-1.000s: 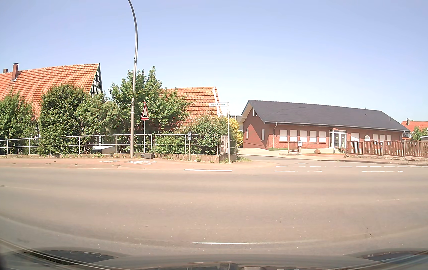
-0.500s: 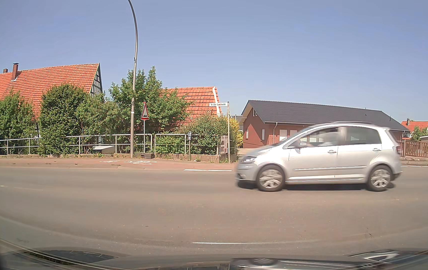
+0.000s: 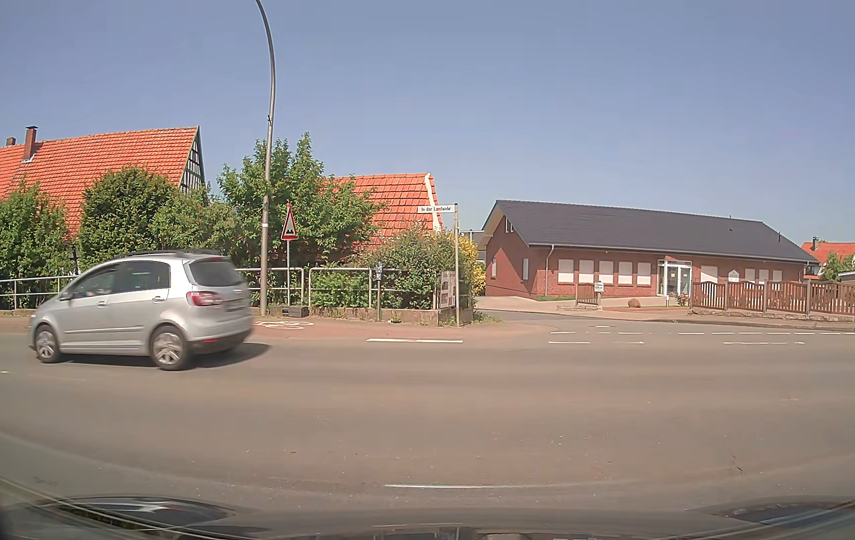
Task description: Follow the waypoints while adhering to traffic rules and regulations
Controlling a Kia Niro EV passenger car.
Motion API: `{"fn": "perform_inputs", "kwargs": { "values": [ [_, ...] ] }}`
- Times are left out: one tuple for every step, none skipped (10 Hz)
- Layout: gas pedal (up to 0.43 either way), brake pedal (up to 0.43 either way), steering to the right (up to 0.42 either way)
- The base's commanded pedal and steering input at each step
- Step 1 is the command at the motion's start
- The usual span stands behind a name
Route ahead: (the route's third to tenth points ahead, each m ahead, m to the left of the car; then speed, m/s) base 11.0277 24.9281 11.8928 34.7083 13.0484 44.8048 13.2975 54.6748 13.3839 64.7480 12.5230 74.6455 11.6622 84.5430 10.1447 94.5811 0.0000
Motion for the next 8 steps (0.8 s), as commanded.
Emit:
{"fn": "perform_inputs", "kwargs": {
  "values": [
    [0.000, 0.293, -0.010],
    [0.000, 0.293, -0.010],
    [0.000, 0.293, -0.010],
    [0.000, 0.293, -0.010],
    [0.000, 0.293, -0.010],
    [0.000, 0.293, -0.010],
    [0.000, 0.299, -0.010],
    [0.000, 0.293, -0.011]
  ]
}}
